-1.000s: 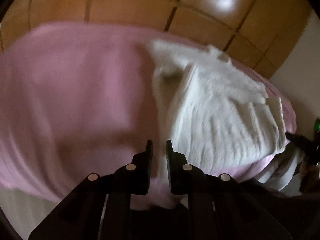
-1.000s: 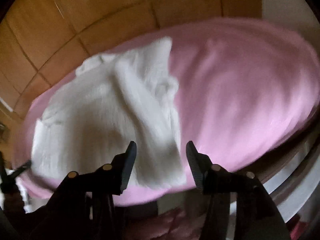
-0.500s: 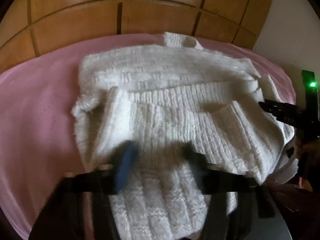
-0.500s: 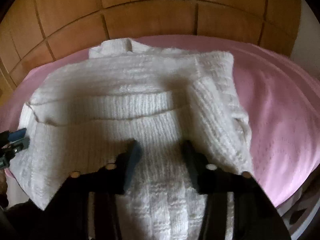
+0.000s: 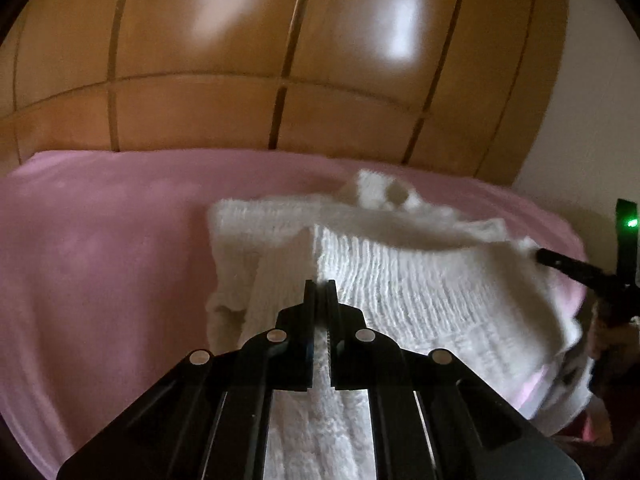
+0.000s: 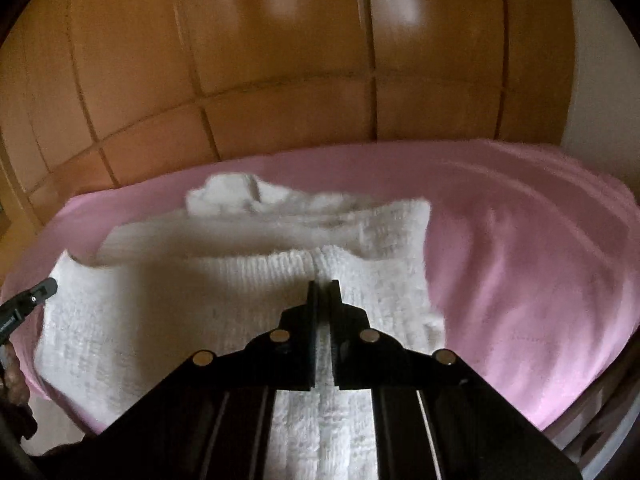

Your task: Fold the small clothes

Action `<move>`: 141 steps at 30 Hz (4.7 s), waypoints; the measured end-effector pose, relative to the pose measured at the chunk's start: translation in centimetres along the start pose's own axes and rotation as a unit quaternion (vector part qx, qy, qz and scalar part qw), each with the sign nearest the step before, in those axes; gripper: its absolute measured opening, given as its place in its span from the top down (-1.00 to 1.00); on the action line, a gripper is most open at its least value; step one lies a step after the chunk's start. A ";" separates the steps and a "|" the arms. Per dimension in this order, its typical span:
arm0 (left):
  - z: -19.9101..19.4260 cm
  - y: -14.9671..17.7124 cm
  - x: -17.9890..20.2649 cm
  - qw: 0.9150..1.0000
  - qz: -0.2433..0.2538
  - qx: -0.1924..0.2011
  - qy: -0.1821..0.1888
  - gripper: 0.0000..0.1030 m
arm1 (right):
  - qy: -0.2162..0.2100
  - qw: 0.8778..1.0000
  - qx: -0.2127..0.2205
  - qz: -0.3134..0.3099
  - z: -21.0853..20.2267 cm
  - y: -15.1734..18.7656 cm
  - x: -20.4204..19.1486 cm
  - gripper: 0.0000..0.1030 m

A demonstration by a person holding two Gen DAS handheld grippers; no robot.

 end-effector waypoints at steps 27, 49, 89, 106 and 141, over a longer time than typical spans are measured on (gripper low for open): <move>4.1 0.2 -2.9 0.994 -0.017 -0.108 0.016 -0.13 | 0.054 0.998 -0.016 0.007 0.4 1.9 1.9 -0.27; -2.5 -4.3 -3.3 1.000 -0.003 0.015 0.023 0.91 | 0.038 0.998 0.023 0.033 -3.1 -2.5 3.2 0.86; 14.8 -6.6 3.4 0.995 0.055 -0.089 -0.005 0.91 | -0.021 0.996 -0.078 -0.046 13.9 -8.5 -5.1 0.89; 15.0 -9.6 1.8 0.995 -0.014 -0.077 -0.060 0.20 | -0.010 0.997 -0.081 -0.003 16.9 -9.1 -4.0 0.44; 3.4 -1.2 3.0 0.996 -0.015 -0.027 -0.087 -0.36 | 0.025 0.992 -0.054 0.109 5.0 1.2 2.6 -0.61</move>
Point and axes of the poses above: each gripper's, at about its wrist camera, not at the fingertips, and z roughly the way its jaws point, x to its right, y to its underside, the point moved 5 cm from there along z, roughly the way its jaws point, and after that the axes turned 15 degrees about -z, right-handed, at the moved point
